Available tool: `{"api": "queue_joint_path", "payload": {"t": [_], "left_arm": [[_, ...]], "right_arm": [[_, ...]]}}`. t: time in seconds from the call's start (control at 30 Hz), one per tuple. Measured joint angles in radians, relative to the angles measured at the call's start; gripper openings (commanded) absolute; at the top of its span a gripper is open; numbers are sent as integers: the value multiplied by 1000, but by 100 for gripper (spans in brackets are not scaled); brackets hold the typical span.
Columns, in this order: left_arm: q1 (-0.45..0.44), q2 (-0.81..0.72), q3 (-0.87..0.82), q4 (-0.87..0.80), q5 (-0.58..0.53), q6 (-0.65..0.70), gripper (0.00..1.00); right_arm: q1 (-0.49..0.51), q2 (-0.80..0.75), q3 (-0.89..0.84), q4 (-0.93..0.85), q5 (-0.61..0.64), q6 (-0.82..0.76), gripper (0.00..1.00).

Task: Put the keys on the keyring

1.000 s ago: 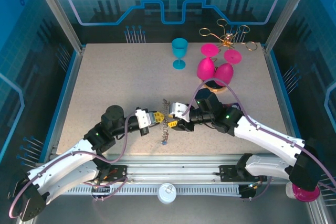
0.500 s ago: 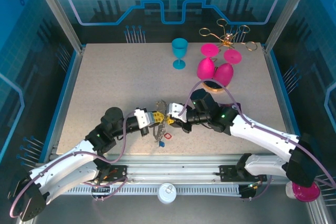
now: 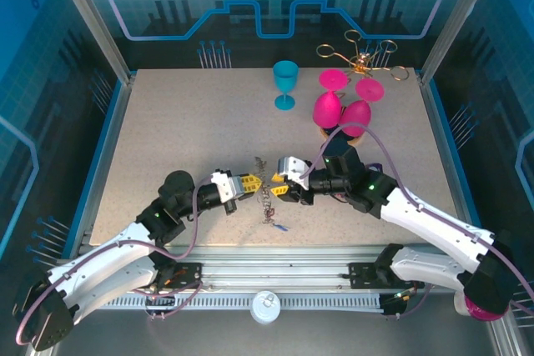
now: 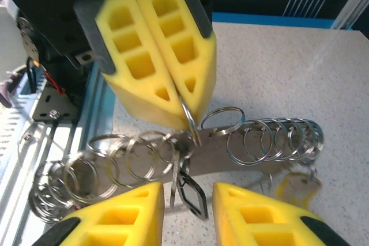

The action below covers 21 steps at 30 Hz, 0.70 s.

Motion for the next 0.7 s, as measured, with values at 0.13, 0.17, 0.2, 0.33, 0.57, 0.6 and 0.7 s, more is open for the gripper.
{"api": "queue_joint_path", "payload": {"t": [0.13,0.17,0.2,0.33,0.57,0.6,0.7], "left_arm": [[0,0,0,0,11,0,0],[0,0,0,0,13,0,0],[0,1,0,0,18,0,0],[0,2,0,0,31,0,0],[0,9,0,0,46,0,0],[0,10,0,0,46,0,0],[4,10,0,5,46,-1,0]], "right_arm": [[0,0,0,25,-31,24,30],[0,1,0,35,-36,30,30],[0,3,0,48,-39,35,30],[0,24,0,78,-45,50,29],[0,59,0,102,-56,64,16],[0,62,0,104,-61,67,12],[-2,64,0,109,-72,71,0]]}}
